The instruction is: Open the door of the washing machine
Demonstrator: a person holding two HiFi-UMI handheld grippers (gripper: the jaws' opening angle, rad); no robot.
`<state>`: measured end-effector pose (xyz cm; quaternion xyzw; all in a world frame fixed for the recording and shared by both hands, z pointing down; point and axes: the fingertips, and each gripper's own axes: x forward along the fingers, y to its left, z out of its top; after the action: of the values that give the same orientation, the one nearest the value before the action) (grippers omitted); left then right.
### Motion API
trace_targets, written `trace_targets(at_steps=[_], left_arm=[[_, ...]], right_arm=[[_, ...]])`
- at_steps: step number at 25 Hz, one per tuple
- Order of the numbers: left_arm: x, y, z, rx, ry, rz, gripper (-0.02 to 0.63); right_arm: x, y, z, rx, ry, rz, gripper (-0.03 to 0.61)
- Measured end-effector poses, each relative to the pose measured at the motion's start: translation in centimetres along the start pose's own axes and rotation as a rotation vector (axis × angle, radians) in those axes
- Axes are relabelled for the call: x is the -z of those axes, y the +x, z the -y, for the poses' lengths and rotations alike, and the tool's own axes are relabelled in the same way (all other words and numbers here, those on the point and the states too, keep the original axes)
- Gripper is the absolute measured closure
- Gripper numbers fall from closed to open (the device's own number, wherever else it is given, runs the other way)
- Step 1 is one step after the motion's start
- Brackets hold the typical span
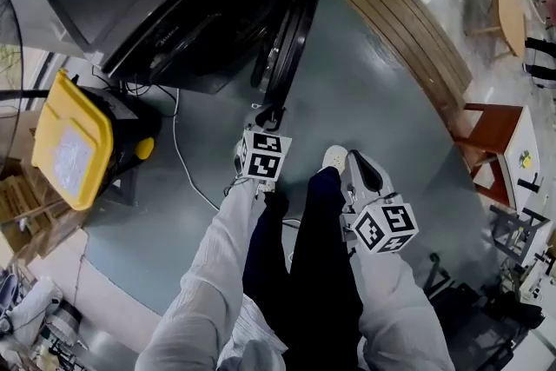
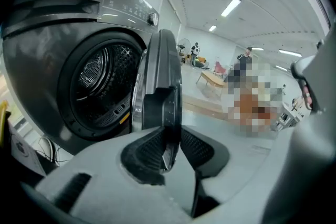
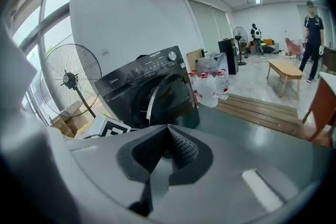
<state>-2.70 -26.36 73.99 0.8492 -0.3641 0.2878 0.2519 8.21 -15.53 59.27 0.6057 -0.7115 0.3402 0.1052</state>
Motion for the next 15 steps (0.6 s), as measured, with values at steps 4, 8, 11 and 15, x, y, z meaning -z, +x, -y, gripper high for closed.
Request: trace_targets(at_steps=[4,8,11,15], left_arm=[[0.0,1.1,2.9,0.030,-0.019,0.003,0.516],[-0.2,2.0,5.4,0.012,-0.058,-0.016,0.514],[-0.5,2.8,7.1,-0.003,-0.094,-0.022,0.512],[-0.8,3.8,9.2,-0.031,-0.102,-0.022,0.512]], right_arm=[[0.1,-0.8,2.1,-0.008,0.020,0.001,0.568],[-0.3,-1.2,4.7,-0.030,0.019,-0.010,0.568],[-0.7,-1.5,7.0,-0.048,0.014,-0.028,0.569],[-1.4,-2.0,9.9,-0.060,-0.001,-0.046,0.568]])
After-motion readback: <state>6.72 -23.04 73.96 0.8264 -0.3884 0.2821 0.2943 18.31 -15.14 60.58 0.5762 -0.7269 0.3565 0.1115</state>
